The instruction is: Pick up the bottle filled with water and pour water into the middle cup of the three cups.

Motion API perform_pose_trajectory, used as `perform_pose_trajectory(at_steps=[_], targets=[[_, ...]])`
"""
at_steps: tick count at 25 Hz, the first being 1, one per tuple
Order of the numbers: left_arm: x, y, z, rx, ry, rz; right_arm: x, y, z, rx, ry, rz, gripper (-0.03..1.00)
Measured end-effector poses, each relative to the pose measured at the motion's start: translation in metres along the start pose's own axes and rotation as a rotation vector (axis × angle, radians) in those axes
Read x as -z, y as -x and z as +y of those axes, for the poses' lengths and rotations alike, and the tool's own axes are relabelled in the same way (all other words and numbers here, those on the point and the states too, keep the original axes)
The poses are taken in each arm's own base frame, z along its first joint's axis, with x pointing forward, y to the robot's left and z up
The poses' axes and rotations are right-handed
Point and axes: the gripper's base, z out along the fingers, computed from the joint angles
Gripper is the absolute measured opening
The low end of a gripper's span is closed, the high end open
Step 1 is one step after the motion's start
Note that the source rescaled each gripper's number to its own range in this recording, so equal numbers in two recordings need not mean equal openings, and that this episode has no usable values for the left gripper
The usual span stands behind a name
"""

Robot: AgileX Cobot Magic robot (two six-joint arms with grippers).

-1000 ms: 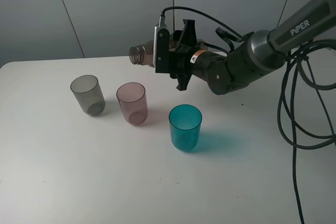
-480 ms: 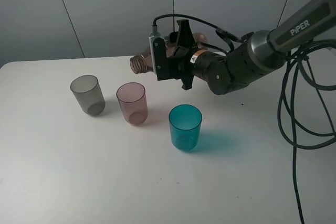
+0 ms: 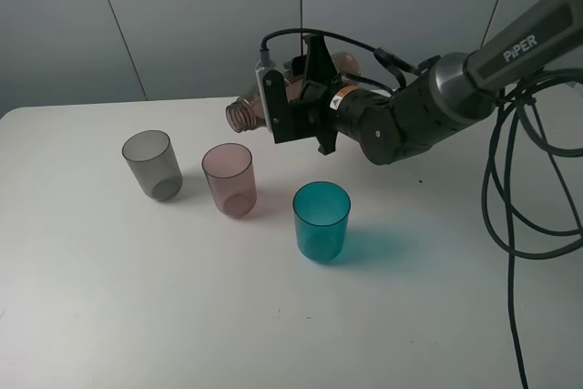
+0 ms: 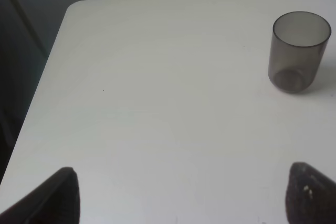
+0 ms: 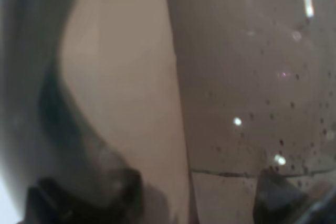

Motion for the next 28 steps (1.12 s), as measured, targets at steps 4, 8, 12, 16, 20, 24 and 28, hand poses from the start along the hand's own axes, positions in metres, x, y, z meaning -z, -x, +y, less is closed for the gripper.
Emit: perform_pose_trajectory(at_steps=[4, 8, 12, 16, 20, 24, 28], targets=[[0.0000, 0.0000, 0.0000, 0.000, 0.000, 0.000, 0.0000, 0.0005, -0.0005, 0.043, -0.006, -0.005, 0.00], [0.0000, 0.0000, 0.0000, 0.000, 0.000, 0.000, 0.0000, 0.0015, -0.0007, 0.066, -0.009, -0.016, 0.00], [0.0000, 0.0000, 0.0000, 0.000, 0.000, 0.000, 0.0001, 0.0026, -0.0009, 0.093, -0.011, -0.022, 0.00], [0.0000, 0.0000, 0.0000, 0.000, 0.000, 0.000, 0.0001, 0.0028, -0.0011, 0.100, -0.014, -0.024, 0.00], [0.0000, 0.0000, 0.0000, 0.000, 0.000, 0.000, 0.0001, 0.0031, -0.0011, 0.112, -0.014, -0.027, 0.00], [0.0000, 0.0000, 0.0000, -0.002, 0.000, 0.000, 0.0001, 0.0032, -0.0011, 0.155, -0.015, -0.028, 0.00], [0.0000, 0.0000, 0.0000, -0.002, 0.000, 0.000, 0.0001, 0.0036, -0.0013, 0.181, -0.018, -0.032, 0.00]])
